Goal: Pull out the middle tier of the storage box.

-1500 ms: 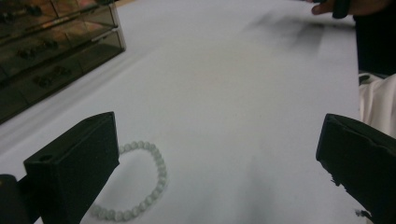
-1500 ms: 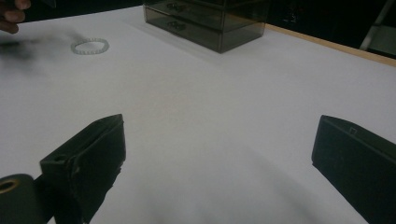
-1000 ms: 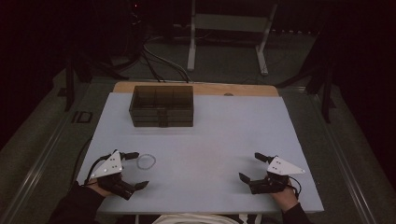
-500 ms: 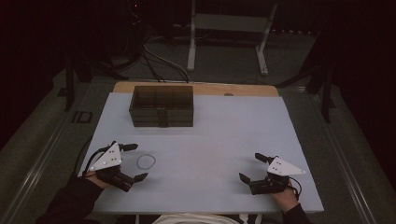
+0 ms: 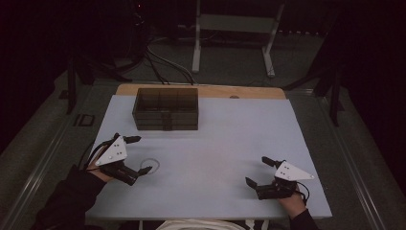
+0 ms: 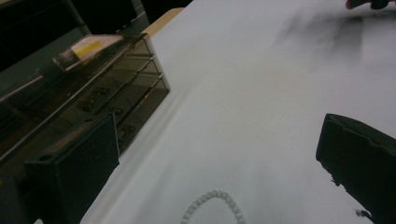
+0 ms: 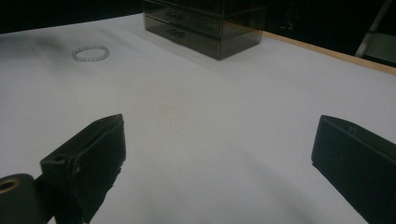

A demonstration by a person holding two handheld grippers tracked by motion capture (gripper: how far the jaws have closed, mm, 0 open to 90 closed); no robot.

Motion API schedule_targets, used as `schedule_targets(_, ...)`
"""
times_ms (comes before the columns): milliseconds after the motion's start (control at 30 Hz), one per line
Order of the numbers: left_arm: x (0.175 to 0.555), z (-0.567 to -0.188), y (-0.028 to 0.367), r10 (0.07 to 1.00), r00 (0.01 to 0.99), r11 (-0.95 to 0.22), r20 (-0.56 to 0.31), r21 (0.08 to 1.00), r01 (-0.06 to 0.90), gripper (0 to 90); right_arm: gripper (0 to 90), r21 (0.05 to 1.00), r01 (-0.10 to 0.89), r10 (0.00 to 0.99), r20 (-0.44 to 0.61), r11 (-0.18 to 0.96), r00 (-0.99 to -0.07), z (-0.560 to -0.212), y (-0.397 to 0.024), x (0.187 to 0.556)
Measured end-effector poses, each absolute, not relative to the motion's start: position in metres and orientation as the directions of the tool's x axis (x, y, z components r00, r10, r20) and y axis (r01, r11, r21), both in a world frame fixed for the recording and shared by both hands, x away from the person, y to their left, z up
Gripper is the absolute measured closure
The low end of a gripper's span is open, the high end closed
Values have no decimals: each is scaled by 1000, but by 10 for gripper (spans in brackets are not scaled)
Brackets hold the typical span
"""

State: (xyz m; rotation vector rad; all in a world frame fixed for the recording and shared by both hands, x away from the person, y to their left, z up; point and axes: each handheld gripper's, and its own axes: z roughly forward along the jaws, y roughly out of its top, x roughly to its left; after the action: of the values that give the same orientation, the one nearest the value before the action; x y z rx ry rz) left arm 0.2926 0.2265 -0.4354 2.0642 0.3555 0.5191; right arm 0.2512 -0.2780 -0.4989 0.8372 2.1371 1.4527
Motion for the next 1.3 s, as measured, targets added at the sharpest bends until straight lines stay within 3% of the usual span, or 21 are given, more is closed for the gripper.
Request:
schedule_targets(633,321,-423,214,442,838,-585,320,811,-1,7,27,930,246,681,-7,274,-732,-499,-277,251)
schedule_targets(1300,347,-430,192,414,764,-732,495,680,-45,8,27,929,254,682,2,269,-731,-499,-278,252)
